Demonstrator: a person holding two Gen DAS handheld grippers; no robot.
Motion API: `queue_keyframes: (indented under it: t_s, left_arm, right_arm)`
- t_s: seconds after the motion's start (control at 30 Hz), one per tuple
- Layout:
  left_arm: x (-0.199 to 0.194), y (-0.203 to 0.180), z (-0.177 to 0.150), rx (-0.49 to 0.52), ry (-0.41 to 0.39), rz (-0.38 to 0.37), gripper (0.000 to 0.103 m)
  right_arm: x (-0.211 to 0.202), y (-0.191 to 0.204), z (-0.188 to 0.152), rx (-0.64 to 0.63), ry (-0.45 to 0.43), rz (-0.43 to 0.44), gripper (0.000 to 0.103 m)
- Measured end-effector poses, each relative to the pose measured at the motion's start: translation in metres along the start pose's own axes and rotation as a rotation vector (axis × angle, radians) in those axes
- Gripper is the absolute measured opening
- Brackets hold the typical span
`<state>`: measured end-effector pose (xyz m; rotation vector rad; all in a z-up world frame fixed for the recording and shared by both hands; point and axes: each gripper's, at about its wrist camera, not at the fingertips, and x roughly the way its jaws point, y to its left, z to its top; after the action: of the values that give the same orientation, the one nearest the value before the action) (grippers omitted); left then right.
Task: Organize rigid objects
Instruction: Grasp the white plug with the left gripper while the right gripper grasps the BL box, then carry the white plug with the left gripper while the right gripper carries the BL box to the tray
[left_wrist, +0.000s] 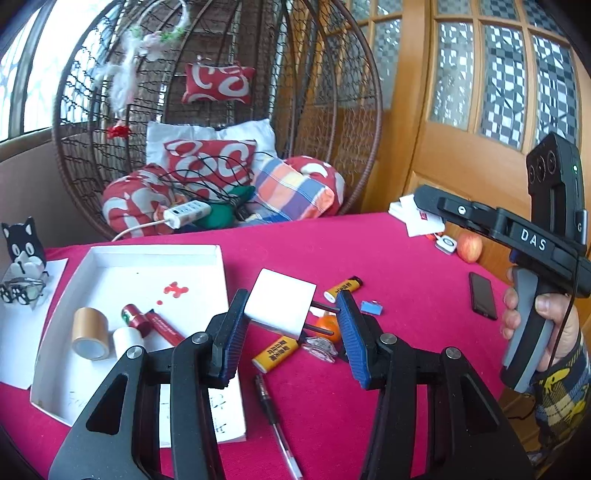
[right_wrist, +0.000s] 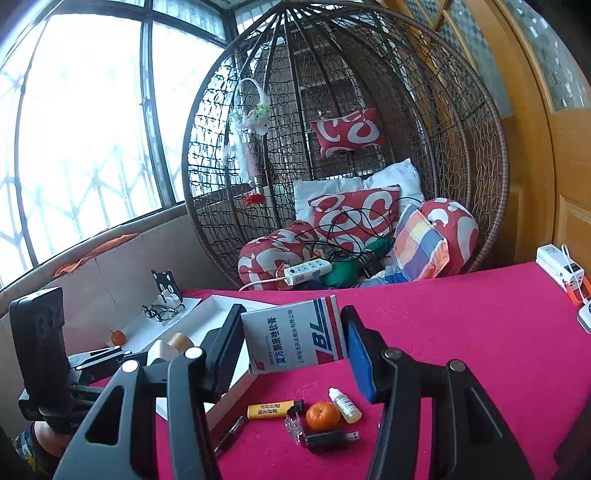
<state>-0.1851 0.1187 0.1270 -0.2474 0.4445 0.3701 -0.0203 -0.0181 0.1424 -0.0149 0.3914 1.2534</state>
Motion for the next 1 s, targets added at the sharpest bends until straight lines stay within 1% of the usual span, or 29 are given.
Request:
queue_keyframes:
  t_s: [0.37,0.47,0.7,1.0]
  left_arm:
    - [-0.022,0.027,-0.005,-0.066,-0.041,0.033,0.047]
    - [-0.027,0.037,-0.006,-0.077,-0.052,0.063,0.047]
    - [-0.042,0.061,-0.012,-0.126,-0.079,0.102,0.047]
    - [-0.069,0.103,-0.016,-0.190,-0.130,0.206,0.047]
  right_arm:
    - [0.007,0.023,0.005,-0.046,0.016,0.027,0.052]
    - [0.011,0.032,0.007,-0.068,0.022,0.040,0.052]
    - [0.023,0.055,0.009,-0.114,0.044,0.071,0.052]
    - [0.047,0.086,0.012,-0.171,0.082,0.119,0.052]
